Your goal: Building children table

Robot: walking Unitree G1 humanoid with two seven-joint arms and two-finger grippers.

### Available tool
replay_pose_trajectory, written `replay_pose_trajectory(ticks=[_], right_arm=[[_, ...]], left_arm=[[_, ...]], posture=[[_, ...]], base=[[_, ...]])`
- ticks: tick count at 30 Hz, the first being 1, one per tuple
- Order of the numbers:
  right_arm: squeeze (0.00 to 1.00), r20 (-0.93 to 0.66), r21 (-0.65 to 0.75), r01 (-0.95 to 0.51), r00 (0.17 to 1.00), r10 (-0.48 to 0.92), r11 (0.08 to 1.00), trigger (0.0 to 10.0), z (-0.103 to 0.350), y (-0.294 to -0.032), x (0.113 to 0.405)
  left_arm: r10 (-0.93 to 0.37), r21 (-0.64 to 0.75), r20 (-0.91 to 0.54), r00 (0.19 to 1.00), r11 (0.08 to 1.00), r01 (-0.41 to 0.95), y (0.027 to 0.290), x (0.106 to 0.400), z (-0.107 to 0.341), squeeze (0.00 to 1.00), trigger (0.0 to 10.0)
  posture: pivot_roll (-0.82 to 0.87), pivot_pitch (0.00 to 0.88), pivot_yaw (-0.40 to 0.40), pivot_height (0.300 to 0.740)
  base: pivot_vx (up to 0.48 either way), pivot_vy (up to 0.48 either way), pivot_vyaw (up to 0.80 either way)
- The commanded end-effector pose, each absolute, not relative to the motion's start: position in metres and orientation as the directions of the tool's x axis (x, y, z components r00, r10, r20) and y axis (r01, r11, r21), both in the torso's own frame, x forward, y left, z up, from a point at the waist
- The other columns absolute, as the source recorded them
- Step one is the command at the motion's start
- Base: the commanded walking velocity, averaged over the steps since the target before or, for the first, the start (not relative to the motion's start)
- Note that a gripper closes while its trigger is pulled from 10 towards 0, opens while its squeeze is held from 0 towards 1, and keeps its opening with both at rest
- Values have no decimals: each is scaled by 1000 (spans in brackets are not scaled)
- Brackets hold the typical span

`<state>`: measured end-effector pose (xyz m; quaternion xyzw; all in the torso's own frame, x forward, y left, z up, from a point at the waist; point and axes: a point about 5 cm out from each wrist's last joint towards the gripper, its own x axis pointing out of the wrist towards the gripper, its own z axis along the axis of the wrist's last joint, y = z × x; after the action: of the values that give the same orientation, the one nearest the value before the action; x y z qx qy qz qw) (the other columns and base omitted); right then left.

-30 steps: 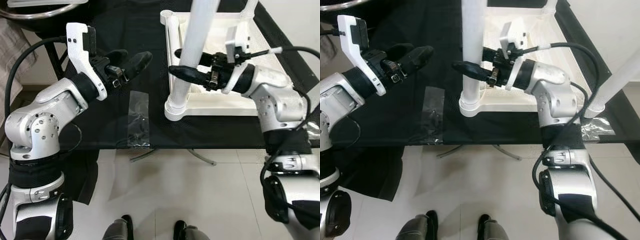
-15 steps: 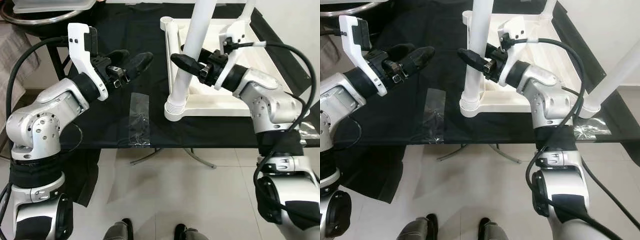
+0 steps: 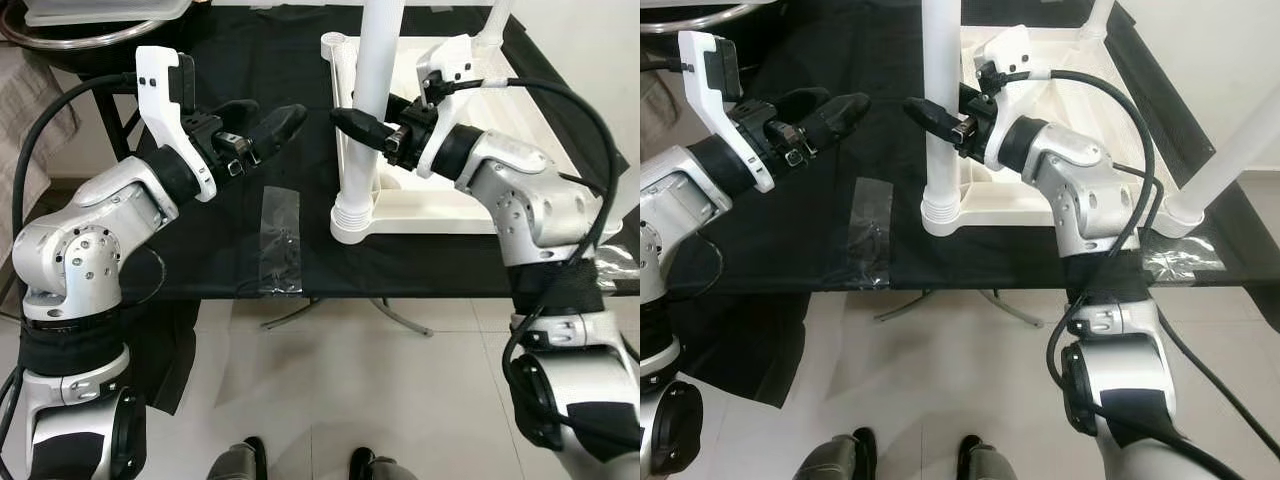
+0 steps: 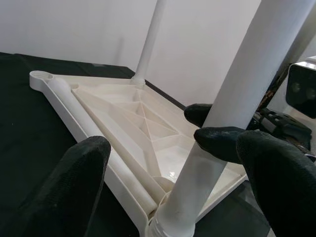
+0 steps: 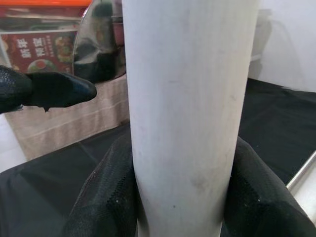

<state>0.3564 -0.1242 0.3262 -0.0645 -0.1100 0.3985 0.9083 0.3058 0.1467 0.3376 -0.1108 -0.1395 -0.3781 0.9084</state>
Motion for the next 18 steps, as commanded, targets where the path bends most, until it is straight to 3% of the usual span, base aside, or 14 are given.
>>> replay_pose_trajectory(ticks=[1, 2, 3, 4, 6, 11, 18], right_arm=[[0, -70, -129, -665, 746, 662, 736, 0, 276, -132, 367], [0, -50, -106, -581, 813, 580, 807, 0, 268, -130, 365], [0, -32, -131, -404, 914, 403, 905, 0, 248, -124, 355], [0, -32, -131, -404, 914, 403, 905, 0, 248, -124, 355], [0, -42, -81, -251, 968, 248, 965, 0, 214, -99, 324], [0, -19, 12, -243, 970, 243, 970, 0, 221, -69, 323], [0, -20, 58, -204, 979, 205, 977, 0, 221, -72, 324]], left_arm=[[-659, -93, 339, 671, 687, 721, 148, 304, 335, 0, 10000], [-658, -93, 339, 672, 688, 720, 148, 304, 335, 0, 10000], [-657, -92, 339, 673, 689, 719, 149, 303, 334, 0, 10000], [-657, -92, 339, 673, 689, 719, 149, 303, 334, 0, 10000], [-652, -97, 343, 676, 692, 716, 149, 304, 336, 0, 10000], [-661, -94, 339, 669, 684, 723, 146, 304, 334, 0, 10000], [-656, -83, 342, 673, 692, 717, 150, 304, 338, 0, 10000]], posture=[[110, 287, -26, 740], [109, 288, -32, 740], [98, 284, -44, 740], [98, 284, -44, 740], [111, 287, -36, 740], [115, 280, -27, 740], [121, 270, -28, 740]], base=[[0, 0, 0], [0, 0, 0], [0, 0, 0], [0, 0, 0], [0, 0, 0], [0, 0, 0], [0, 0, 0]])
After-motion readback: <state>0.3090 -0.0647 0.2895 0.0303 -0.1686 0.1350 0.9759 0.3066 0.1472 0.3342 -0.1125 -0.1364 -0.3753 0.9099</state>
